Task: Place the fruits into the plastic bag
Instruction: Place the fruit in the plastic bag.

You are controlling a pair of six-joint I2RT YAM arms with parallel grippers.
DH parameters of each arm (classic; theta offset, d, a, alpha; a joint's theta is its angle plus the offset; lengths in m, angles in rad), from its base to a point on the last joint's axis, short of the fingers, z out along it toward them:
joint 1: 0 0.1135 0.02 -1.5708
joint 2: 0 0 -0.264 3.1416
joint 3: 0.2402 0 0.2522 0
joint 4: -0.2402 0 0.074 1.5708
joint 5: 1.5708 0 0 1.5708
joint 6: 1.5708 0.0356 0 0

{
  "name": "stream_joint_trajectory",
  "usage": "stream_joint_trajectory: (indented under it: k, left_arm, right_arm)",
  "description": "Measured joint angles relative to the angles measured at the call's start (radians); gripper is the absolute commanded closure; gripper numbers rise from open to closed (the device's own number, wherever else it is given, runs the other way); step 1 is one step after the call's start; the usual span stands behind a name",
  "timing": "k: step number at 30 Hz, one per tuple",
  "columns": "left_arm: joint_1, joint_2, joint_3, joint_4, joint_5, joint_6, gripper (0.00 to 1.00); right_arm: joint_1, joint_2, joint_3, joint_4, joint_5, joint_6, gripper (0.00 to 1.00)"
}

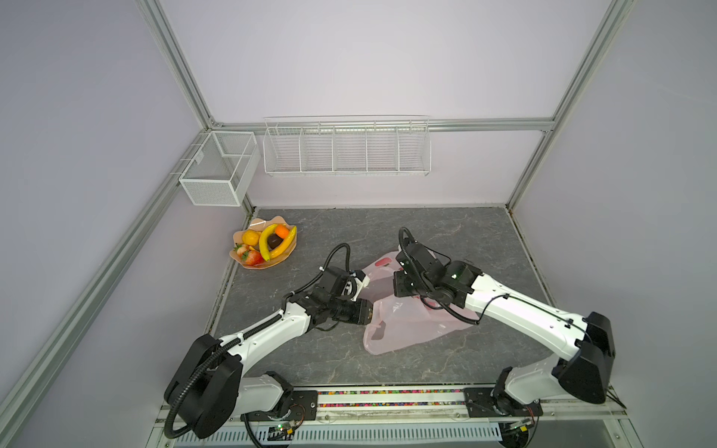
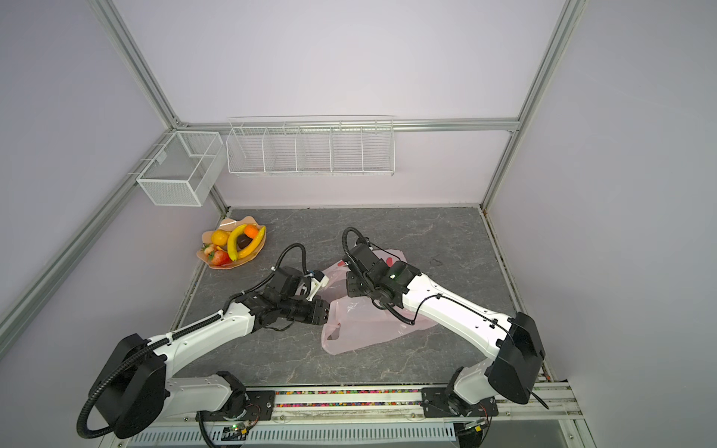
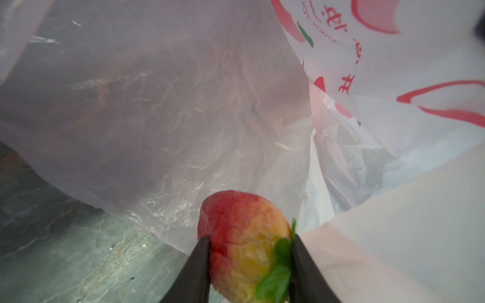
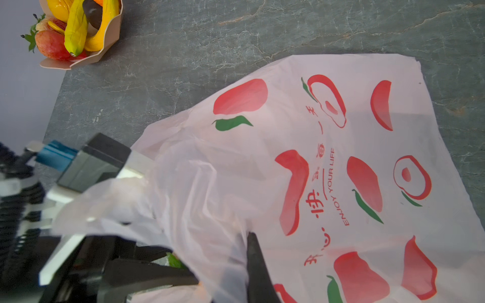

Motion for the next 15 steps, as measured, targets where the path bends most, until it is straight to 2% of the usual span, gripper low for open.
stream_joint_trajectory:
  k: [9,15]
  left_arm:
    - [-0.036,0.06,0.001,0.0,-0.027,0.024,0.85]
    - [-0.05,0.155,0.056,-0.004,-0.031,0.048,0.86]
  right_arm:
    - [-0.004,-0.002,0.0,0.001,0.0,0.011,0.94]
    - [-0.004,-0.006,0.0,0.009,-0.001,0.02,0.94]
